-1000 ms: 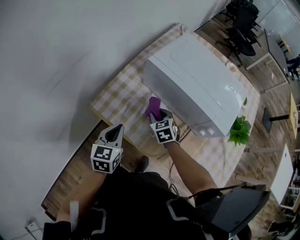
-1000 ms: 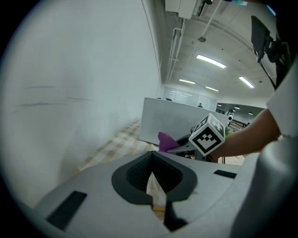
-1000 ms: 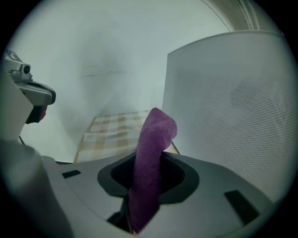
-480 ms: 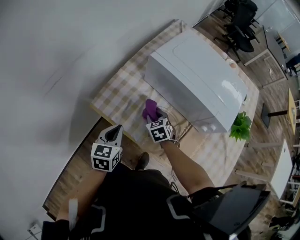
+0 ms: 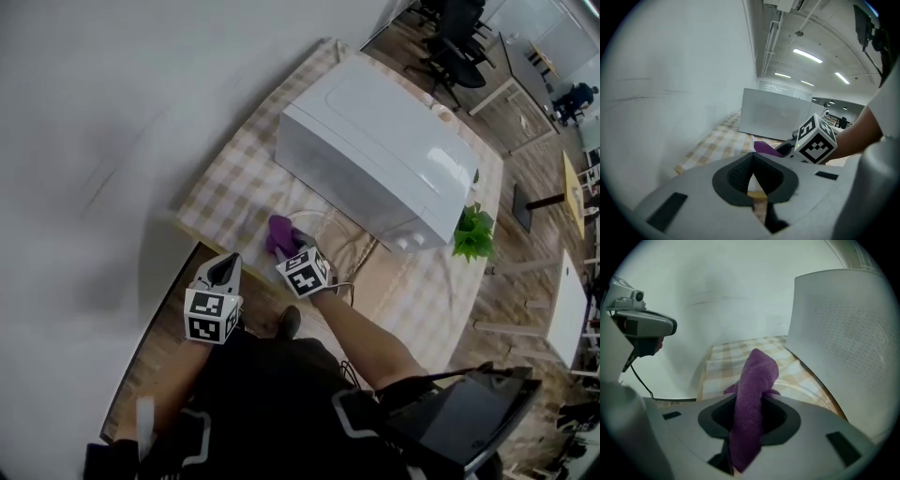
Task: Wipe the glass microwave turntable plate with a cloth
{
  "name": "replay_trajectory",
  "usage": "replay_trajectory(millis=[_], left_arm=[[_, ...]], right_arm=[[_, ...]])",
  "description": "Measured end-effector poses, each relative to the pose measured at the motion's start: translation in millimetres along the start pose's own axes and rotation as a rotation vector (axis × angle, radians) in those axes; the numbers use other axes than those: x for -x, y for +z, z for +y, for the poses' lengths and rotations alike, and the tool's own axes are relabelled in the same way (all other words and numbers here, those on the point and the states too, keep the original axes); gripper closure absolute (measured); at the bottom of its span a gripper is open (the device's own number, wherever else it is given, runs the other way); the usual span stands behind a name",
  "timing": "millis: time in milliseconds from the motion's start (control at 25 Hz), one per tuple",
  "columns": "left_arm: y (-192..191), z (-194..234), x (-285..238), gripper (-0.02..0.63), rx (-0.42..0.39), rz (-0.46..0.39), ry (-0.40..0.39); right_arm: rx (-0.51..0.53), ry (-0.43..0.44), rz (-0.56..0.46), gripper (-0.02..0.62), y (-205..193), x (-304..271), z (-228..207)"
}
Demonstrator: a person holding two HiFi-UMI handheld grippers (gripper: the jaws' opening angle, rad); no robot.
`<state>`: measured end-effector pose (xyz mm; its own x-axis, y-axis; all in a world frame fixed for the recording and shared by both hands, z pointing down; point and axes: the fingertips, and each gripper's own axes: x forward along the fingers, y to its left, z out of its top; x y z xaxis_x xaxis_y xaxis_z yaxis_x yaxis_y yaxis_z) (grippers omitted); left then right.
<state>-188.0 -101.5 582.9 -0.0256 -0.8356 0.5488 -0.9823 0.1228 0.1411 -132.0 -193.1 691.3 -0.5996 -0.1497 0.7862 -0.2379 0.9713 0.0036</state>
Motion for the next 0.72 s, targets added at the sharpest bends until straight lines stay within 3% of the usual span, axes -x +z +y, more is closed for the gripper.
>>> replay_trajectory(millis=[720], left_arm=[[13, 7, -6, 0.598, -0.021, -0.026, -0.059]], right_arm=[[-0.043, 0.116, 0.030, 0.462, -13, 16, 65]])
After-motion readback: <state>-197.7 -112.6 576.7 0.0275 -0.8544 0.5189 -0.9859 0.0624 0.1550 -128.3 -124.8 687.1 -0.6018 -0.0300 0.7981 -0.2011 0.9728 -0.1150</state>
